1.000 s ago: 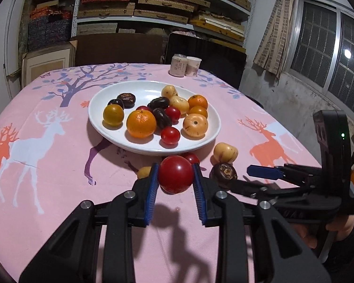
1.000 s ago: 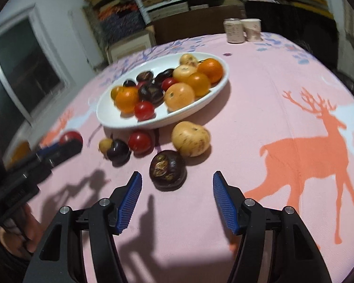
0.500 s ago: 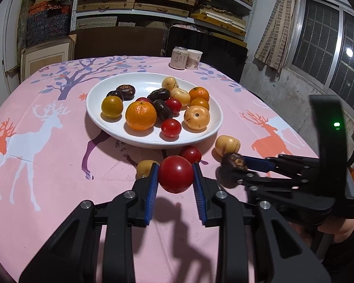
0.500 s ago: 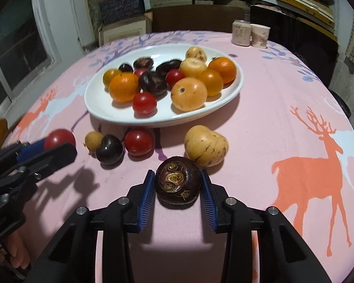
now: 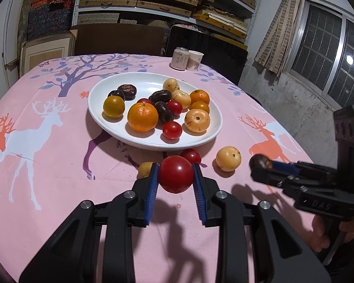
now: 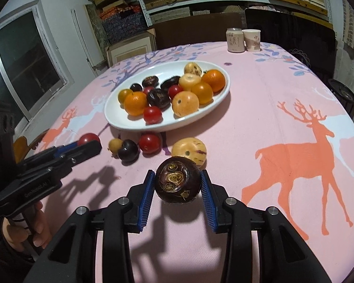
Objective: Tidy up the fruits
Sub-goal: 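Carry both fruits over the white plate, lower them and open both tools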
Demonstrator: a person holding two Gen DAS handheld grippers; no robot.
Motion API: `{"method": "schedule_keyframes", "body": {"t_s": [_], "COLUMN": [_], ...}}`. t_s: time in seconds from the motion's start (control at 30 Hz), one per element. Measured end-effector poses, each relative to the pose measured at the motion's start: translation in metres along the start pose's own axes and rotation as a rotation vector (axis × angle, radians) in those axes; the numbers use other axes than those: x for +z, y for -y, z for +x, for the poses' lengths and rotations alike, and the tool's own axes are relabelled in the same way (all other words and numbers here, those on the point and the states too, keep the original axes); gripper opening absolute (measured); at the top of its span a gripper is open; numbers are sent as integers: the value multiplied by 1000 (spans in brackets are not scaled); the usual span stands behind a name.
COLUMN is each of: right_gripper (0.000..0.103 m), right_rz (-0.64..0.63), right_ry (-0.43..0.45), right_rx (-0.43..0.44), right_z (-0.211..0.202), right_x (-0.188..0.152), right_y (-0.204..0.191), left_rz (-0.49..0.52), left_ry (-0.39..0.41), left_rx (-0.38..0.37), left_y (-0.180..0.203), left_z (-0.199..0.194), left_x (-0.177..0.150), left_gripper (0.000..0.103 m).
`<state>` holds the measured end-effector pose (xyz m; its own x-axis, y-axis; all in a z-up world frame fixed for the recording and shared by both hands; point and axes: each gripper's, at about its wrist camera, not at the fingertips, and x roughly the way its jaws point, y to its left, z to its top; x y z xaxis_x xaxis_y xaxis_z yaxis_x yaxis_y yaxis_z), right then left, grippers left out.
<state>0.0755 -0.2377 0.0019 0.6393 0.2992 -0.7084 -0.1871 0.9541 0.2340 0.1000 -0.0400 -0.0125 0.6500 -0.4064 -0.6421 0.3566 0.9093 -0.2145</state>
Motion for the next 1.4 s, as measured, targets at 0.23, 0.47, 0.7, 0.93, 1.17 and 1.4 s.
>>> {"method": "schedule_keyframes", "body": {"t_s": [0.23,0.47,0.7,0.93,1.17,1.4], "right_gripper": [39,39,39,51,56,59], "right_rz": [-40,0,25,38,40,-58], "right_ry": [81,40,-25,-45,21,29], "right_rx": [21,28,-43,-26,0,-79], "right_z": [-16,34,106,137,95,31], "right_x": [64,147,185,188,171,79], "right_y": [0,13,28,34,30,13], "left_rz": [61,111,75,48,22,42], "left_ry": [17,-23,-112,-97,-57,-40], "left_rx": [63,78,106,149,132,98], "left_y": [-8,-15,-34,-46,-48,-37], "left_z": [1,52,119,135,95,23], "left_x": [48,109,136,144,131,61], "left_gripper": [28,28,28,76,80,92]}}
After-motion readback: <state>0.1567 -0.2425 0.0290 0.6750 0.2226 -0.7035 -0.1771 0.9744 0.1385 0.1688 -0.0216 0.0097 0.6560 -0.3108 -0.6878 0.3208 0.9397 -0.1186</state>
